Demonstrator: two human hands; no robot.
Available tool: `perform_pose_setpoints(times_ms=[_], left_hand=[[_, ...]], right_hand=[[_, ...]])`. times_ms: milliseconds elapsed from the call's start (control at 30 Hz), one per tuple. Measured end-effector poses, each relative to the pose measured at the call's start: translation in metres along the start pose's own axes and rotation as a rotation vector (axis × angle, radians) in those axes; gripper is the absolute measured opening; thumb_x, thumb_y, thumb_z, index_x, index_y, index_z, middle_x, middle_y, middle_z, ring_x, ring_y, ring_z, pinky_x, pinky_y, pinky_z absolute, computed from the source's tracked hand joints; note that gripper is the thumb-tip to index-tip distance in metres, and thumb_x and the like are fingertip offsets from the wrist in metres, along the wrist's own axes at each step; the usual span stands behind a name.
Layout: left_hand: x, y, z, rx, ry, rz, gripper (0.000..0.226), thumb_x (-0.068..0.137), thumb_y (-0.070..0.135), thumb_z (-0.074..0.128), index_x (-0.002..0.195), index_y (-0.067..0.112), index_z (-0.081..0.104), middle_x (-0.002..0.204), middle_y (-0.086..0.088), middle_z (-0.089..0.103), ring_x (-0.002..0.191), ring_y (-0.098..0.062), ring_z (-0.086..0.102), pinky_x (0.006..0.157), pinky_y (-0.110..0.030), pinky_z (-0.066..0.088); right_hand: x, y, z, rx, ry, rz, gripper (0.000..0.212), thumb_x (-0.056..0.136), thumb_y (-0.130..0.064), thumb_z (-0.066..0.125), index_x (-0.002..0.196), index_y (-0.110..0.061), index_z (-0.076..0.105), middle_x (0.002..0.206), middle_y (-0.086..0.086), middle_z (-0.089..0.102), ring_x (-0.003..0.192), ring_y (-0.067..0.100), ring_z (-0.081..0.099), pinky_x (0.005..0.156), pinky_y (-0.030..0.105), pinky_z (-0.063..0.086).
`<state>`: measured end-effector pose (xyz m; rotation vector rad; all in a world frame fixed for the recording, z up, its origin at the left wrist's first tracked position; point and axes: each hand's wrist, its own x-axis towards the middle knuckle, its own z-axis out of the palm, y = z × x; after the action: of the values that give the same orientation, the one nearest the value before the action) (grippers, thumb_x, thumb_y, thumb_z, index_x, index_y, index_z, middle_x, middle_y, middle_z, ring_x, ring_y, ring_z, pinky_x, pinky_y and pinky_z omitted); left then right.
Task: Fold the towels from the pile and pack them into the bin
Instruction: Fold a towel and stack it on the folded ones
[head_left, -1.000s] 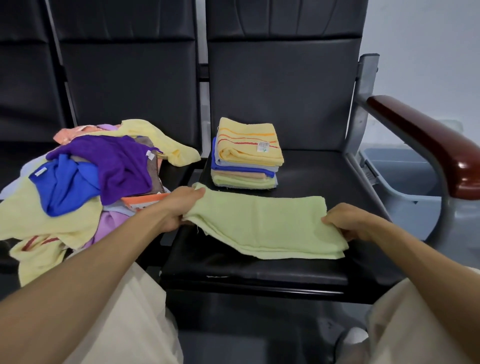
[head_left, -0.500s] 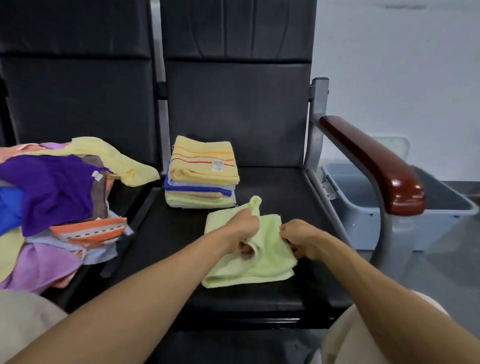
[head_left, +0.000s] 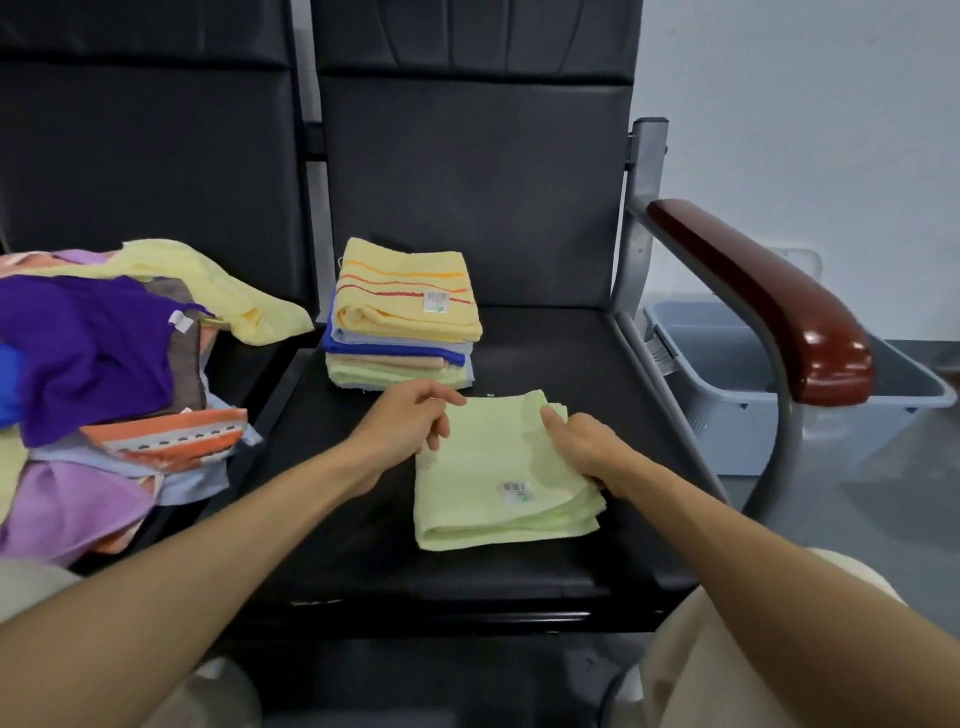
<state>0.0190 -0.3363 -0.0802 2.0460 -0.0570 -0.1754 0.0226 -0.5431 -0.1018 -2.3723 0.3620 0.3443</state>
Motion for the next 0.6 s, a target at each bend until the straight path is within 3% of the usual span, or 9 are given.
perform_pose_setpoints(times_ms=[67, 167, 333, 467, 533, 600], left_hand=[[-0.003, -0.011, -0.011, 0.031, -0.006, 0.022, 0.028, 0.100, 0.012, 0.042, 0.097, 0.024, 0.067, 0.078, -0.001, 0.062, 0.070, -0.011, 0.057, 0.067, -0.025, 0.045], [-0.004, -0.029, -0.015, 0.041, -0.065, 0.048, 0.027, 0.099, 0.013, 0.044, 0.096, 0.025, 0.068, 0.078, 0.001, 0.062, 0.071, -0.010, 0.058, 0.074, -0.026, 0.048], [-0.001, -0.041, -0.016, -0.027, -0.068, -0.015, 0.025, 0.097, 0.013, 0.044, 0.100, 0.023, 0.066, 0.085, 0.002, 0.062, 0.075, -0.008, 0.059, 0.072, -0.023, 0.046], [0.003, -0.039, -0.011, 0.031, -0.018, 0.001, 0.025, 0.097, 0.022, 0.047, 0.121, 0.024, 0.054, 0.111, 0.003, 0.055, 0.096, -0.010, 0.056, 0.076, -0.024, 0.044], [0.001, -0.038, -0.006, 0.029, 0.024, 0.031, 0.040, 0.098, 0.028, 0.049, 0.136, 0.021, 0.040, 0.122, 0.003, 0.045, 0.102, -0.011, 0.053, 0.081, -0.024, 0.043], [-0.002, -0.037, -0.002, -0.132, 0.021, -0.057, 0.059, 0.097, 0.036, 0.052, 0.147, 0.018, 0.026, 0.135, 0.001, 0.038, 0.116, -0.016, 0.051, 0.096, -0.029, 0.044]], right_hand=[[0.001, -0.002, 0.006, -0.084, 0.002, -0.012, 0.067, 0.102, -0.051, 0.020, 0.139, 0.000, 0.043, 0.141, 0.016, 0.047, 0.126, 0.030, 0.048, 0.101, 0.036, 0.038], [0.009, -0.005, 0.013, -0.176, 0.013, 0.007, 0.069, 0.098, -0.056, 0.031, 0.135, 0.001, 0.046, 0.132, 0.015, 0.053, 0.113, 0.028, 0.055, 0.084, 0.031, 0.042], [0.013, -0.016, 0.018, -0.295, 0.094, -0.039, 0.053, 0.103, -0.036, 0.034, 0.138, 0.003, 0.030, 0.127, 0.019, 0.051, 0.094, 0.029, 0.053, 0.073, 0.033, 0.039], [0.001, -0.034, 0.006, -0.100, 0.124, -0.263, 0.028, 0.103, -0.032, 0.035, 0.114, -0.008, 0.045, 0.100, 0.006, 0.053, 0.081, 0.020, 0.052, 0.067, 0.034, 0.041], [-0.013, -0.048, -0.002, 0.102, 0.090, -0.405, 0.020, 0.103, -0.030, 0.039, 0.108, -0.015, 0.051, 0.095, 0.000, 0.056, 0.084, 0.018, 0.055, 0.073, 0.033, 0.045], [-0.029, -0.063, -0.010, 0.321, 0.039, -0.473, 0.019, 0.103, -0.029, 0.041, 0.108, -0.019, 0.057, 0.093, -0.002, 0.060, 0.081, 0.013, 0.058, 0.073, 0.031, 0.050]])
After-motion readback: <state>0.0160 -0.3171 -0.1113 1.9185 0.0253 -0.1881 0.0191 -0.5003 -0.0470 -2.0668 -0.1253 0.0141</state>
